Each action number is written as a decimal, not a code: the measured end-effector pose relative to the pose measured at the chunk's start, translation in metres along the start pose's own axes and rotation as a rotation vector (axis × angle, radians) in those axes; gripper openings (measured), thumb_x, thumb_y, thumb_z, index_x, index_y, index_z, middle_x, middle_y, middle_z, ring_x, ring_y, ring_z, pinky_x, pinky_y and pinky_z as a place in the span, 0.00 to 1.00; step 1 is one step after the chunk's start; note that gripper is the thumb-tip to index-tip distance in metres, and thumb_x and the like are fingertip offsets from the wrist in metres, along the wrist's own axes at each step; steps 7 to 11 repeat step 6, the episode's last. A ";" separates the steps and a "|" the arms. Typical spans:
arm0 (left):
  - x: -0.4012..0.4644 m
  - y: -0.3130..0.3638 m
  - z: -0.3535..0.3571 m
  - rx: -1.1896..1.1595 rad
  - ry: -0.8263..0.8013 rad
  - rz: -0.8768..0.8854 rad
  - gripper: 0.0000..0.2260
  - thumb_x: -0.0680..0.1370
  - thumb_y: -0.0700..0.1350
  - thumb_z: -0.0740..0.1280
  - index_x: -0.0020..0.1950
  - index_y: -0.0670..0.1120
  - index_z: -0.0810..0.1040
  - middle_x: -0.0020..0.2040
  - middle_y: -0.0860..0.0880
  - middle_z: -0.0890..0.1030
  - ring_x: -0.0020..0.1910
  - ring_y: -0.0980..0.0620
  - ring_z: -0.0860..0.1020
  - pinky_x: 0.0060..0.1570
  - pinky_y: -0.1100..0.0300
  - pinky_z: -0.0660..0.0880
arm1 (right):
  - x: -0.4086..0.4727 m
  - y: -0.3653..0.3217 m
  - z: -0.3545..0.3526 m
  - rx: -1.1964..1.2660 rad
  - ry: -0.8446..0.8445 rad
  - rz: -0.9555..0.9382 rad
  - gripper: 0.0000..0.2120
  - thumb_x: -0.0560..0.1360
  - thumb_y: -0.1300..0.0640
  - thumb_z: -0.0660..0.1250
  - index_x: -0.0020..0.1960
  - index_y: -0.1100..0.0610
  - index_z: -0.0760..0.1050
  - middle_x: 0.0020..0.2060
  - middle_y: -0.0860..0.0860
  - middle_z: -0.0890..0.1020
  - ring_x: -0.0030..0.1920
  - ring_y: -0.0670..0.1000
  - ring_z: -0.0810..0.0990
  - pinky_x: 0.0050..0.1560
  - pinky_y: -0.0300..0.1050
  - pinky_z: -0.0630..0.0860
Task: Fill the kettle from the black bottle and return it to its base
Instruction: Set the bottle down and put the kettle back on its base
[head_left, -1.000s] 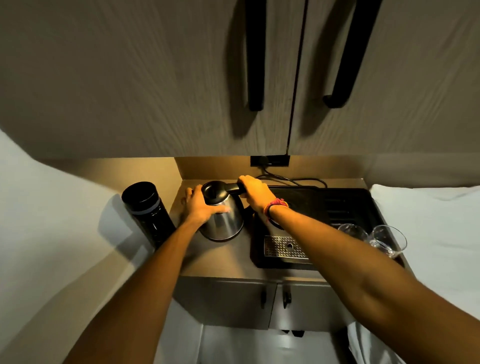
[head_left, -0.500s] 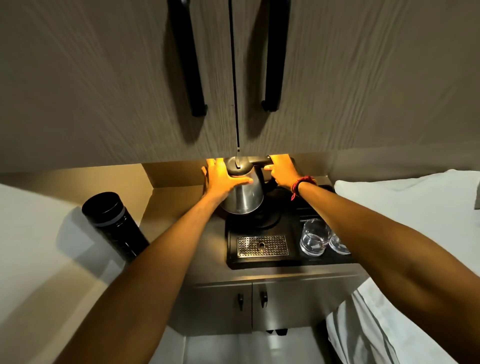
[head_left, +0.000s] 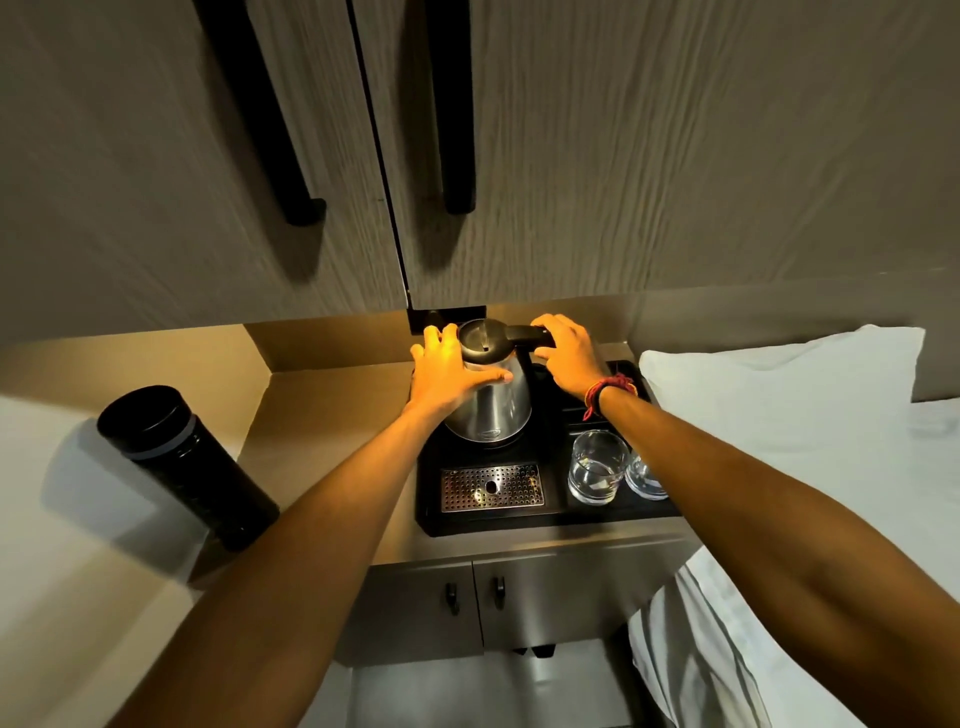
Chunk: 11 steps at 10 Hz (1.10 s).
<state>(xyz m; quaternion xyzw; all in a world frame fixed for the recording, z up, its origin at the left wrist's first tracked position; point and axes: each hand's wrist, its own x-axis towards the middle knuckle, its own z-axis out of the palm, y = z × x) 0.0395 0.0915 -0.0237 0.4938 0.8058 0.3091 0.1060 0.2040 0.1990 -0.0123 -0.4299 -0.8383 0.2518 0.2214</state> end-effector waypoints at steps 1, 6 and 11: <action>-0.005 0.000 0.001 0.052 -0.012 -0.015 0.49 0.63 0.71 0.74 0.74 0.46 0.65 0.67 0.44 0.69 0.65 0.40 0.68 0.63 0.40 0.71 | -0.005 0.002 0.002 0.054 -0.004 0.067 0.24 0.77 0.60 0.66 0.72 0.55 0.68 0.67 0.55 0.75 0.65 0.57 0.76 0.61 0.54 0.78; -0.027 0.009 0.008 0.499 -0.028 0.081 0.43 0.79 0.67 0.56 0.81 0.41 0.43 0.82 0.43 0.47 0.81 0.44 0.44 0.76 0.37 0.44 | -0.022 -0.001 0.014 -0.372 -0.023 -0.025 0.34 0.76 0.60 0.58 0.79 0.65 0.51 0.79 0.61 0.54 0.80 0.59 0.51 0.80 0.53 0.53; -0.027 0.009 0.008 0.499 -0.028 0.081 0.43 0.79 0.67 0.56 0.81 0.41 0.43 0.82 0.43 0.47 0.81 0.44 0.44 0.76 0.37 0.44 | -0.022 -0.001 0.014 -0.372 -0.023 -0.025 0.34 0.76 0.60 0.58 0.79 0.65 0.51 0.79 0.61 0.54 0.80 0.59 0.51 0.80 0.53 0.53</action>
